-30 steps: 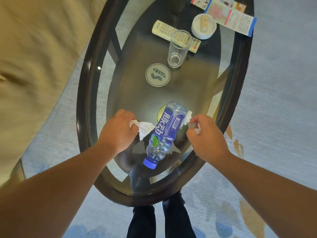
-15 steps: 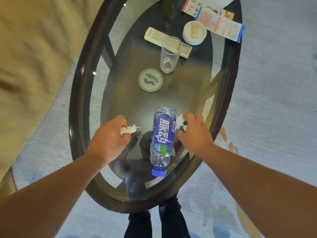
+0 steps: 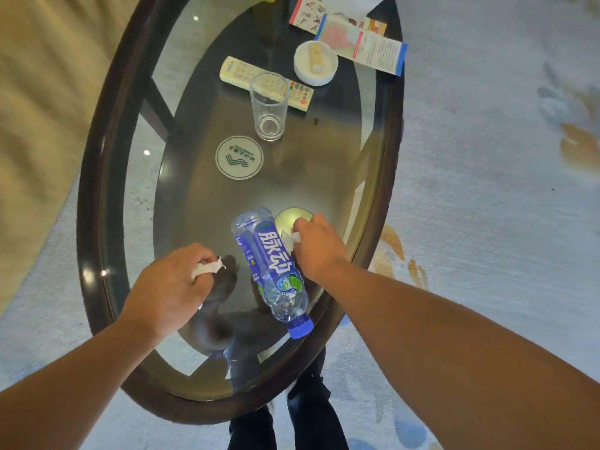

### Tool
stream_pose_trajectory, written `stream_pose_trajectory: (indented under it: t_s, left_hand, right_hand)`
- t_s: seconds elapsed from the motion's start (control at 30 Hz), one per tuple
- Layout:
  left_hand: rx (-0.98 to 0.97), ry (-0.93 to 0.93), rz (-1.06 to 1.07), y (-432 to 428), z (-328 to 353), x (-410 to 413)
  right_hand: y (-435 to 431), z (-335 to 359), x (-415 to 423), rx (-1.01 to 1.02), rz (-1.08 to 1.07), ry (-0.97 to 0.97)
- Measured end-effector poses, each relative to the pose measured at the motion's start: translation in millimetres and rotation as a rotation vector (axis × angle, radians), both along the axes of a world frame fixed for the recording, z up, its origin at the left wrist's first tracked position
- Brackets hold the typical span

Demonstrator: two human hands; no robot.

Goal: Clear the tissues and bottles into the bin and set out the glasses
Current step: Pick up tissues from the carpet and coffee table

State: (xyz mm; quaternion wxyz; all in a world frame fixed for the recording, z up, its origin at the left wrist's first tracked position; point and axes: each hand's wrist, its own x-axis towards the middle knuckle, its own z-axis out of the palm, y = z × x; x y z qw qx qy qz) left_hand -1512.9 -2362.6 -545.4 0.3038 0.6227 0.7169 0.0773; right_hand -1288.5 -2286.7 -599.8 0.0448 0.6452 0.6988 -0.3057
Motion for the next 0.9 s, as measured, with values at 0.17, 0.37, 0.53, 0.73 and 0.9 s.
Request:
stream_pose_trajectory:
  t_s: [0.17, 0.37, 0.53, 0.73, 0.9]
  left_hand:
    - [-0.008, 0.033, -0.048, 1, 9, 6]
    - [0.004, 0.047, -0.051, 2, 38, 21]
    - [-0.061, 0.000, 0.020, -3, 67, 34]
    - [0.004, 0.007, -0.013, -4, 105, 42]
    - [0.057, 0.033, -0.121, -5, 142, 49]
  right_hand:
    - [-2, 11, 17, 0.006, -0.100, 0.018]
    - [-11, 53, 48, -0.014, -0.244, 0.075]
    - [-21, 95, 56, -0.016, -0.253, 0.218]
    - [-36, 149, 49, 0.014, -0.298, 0.292]
    - [-50, 200, 40, 0.056, -0.297, 0.291]
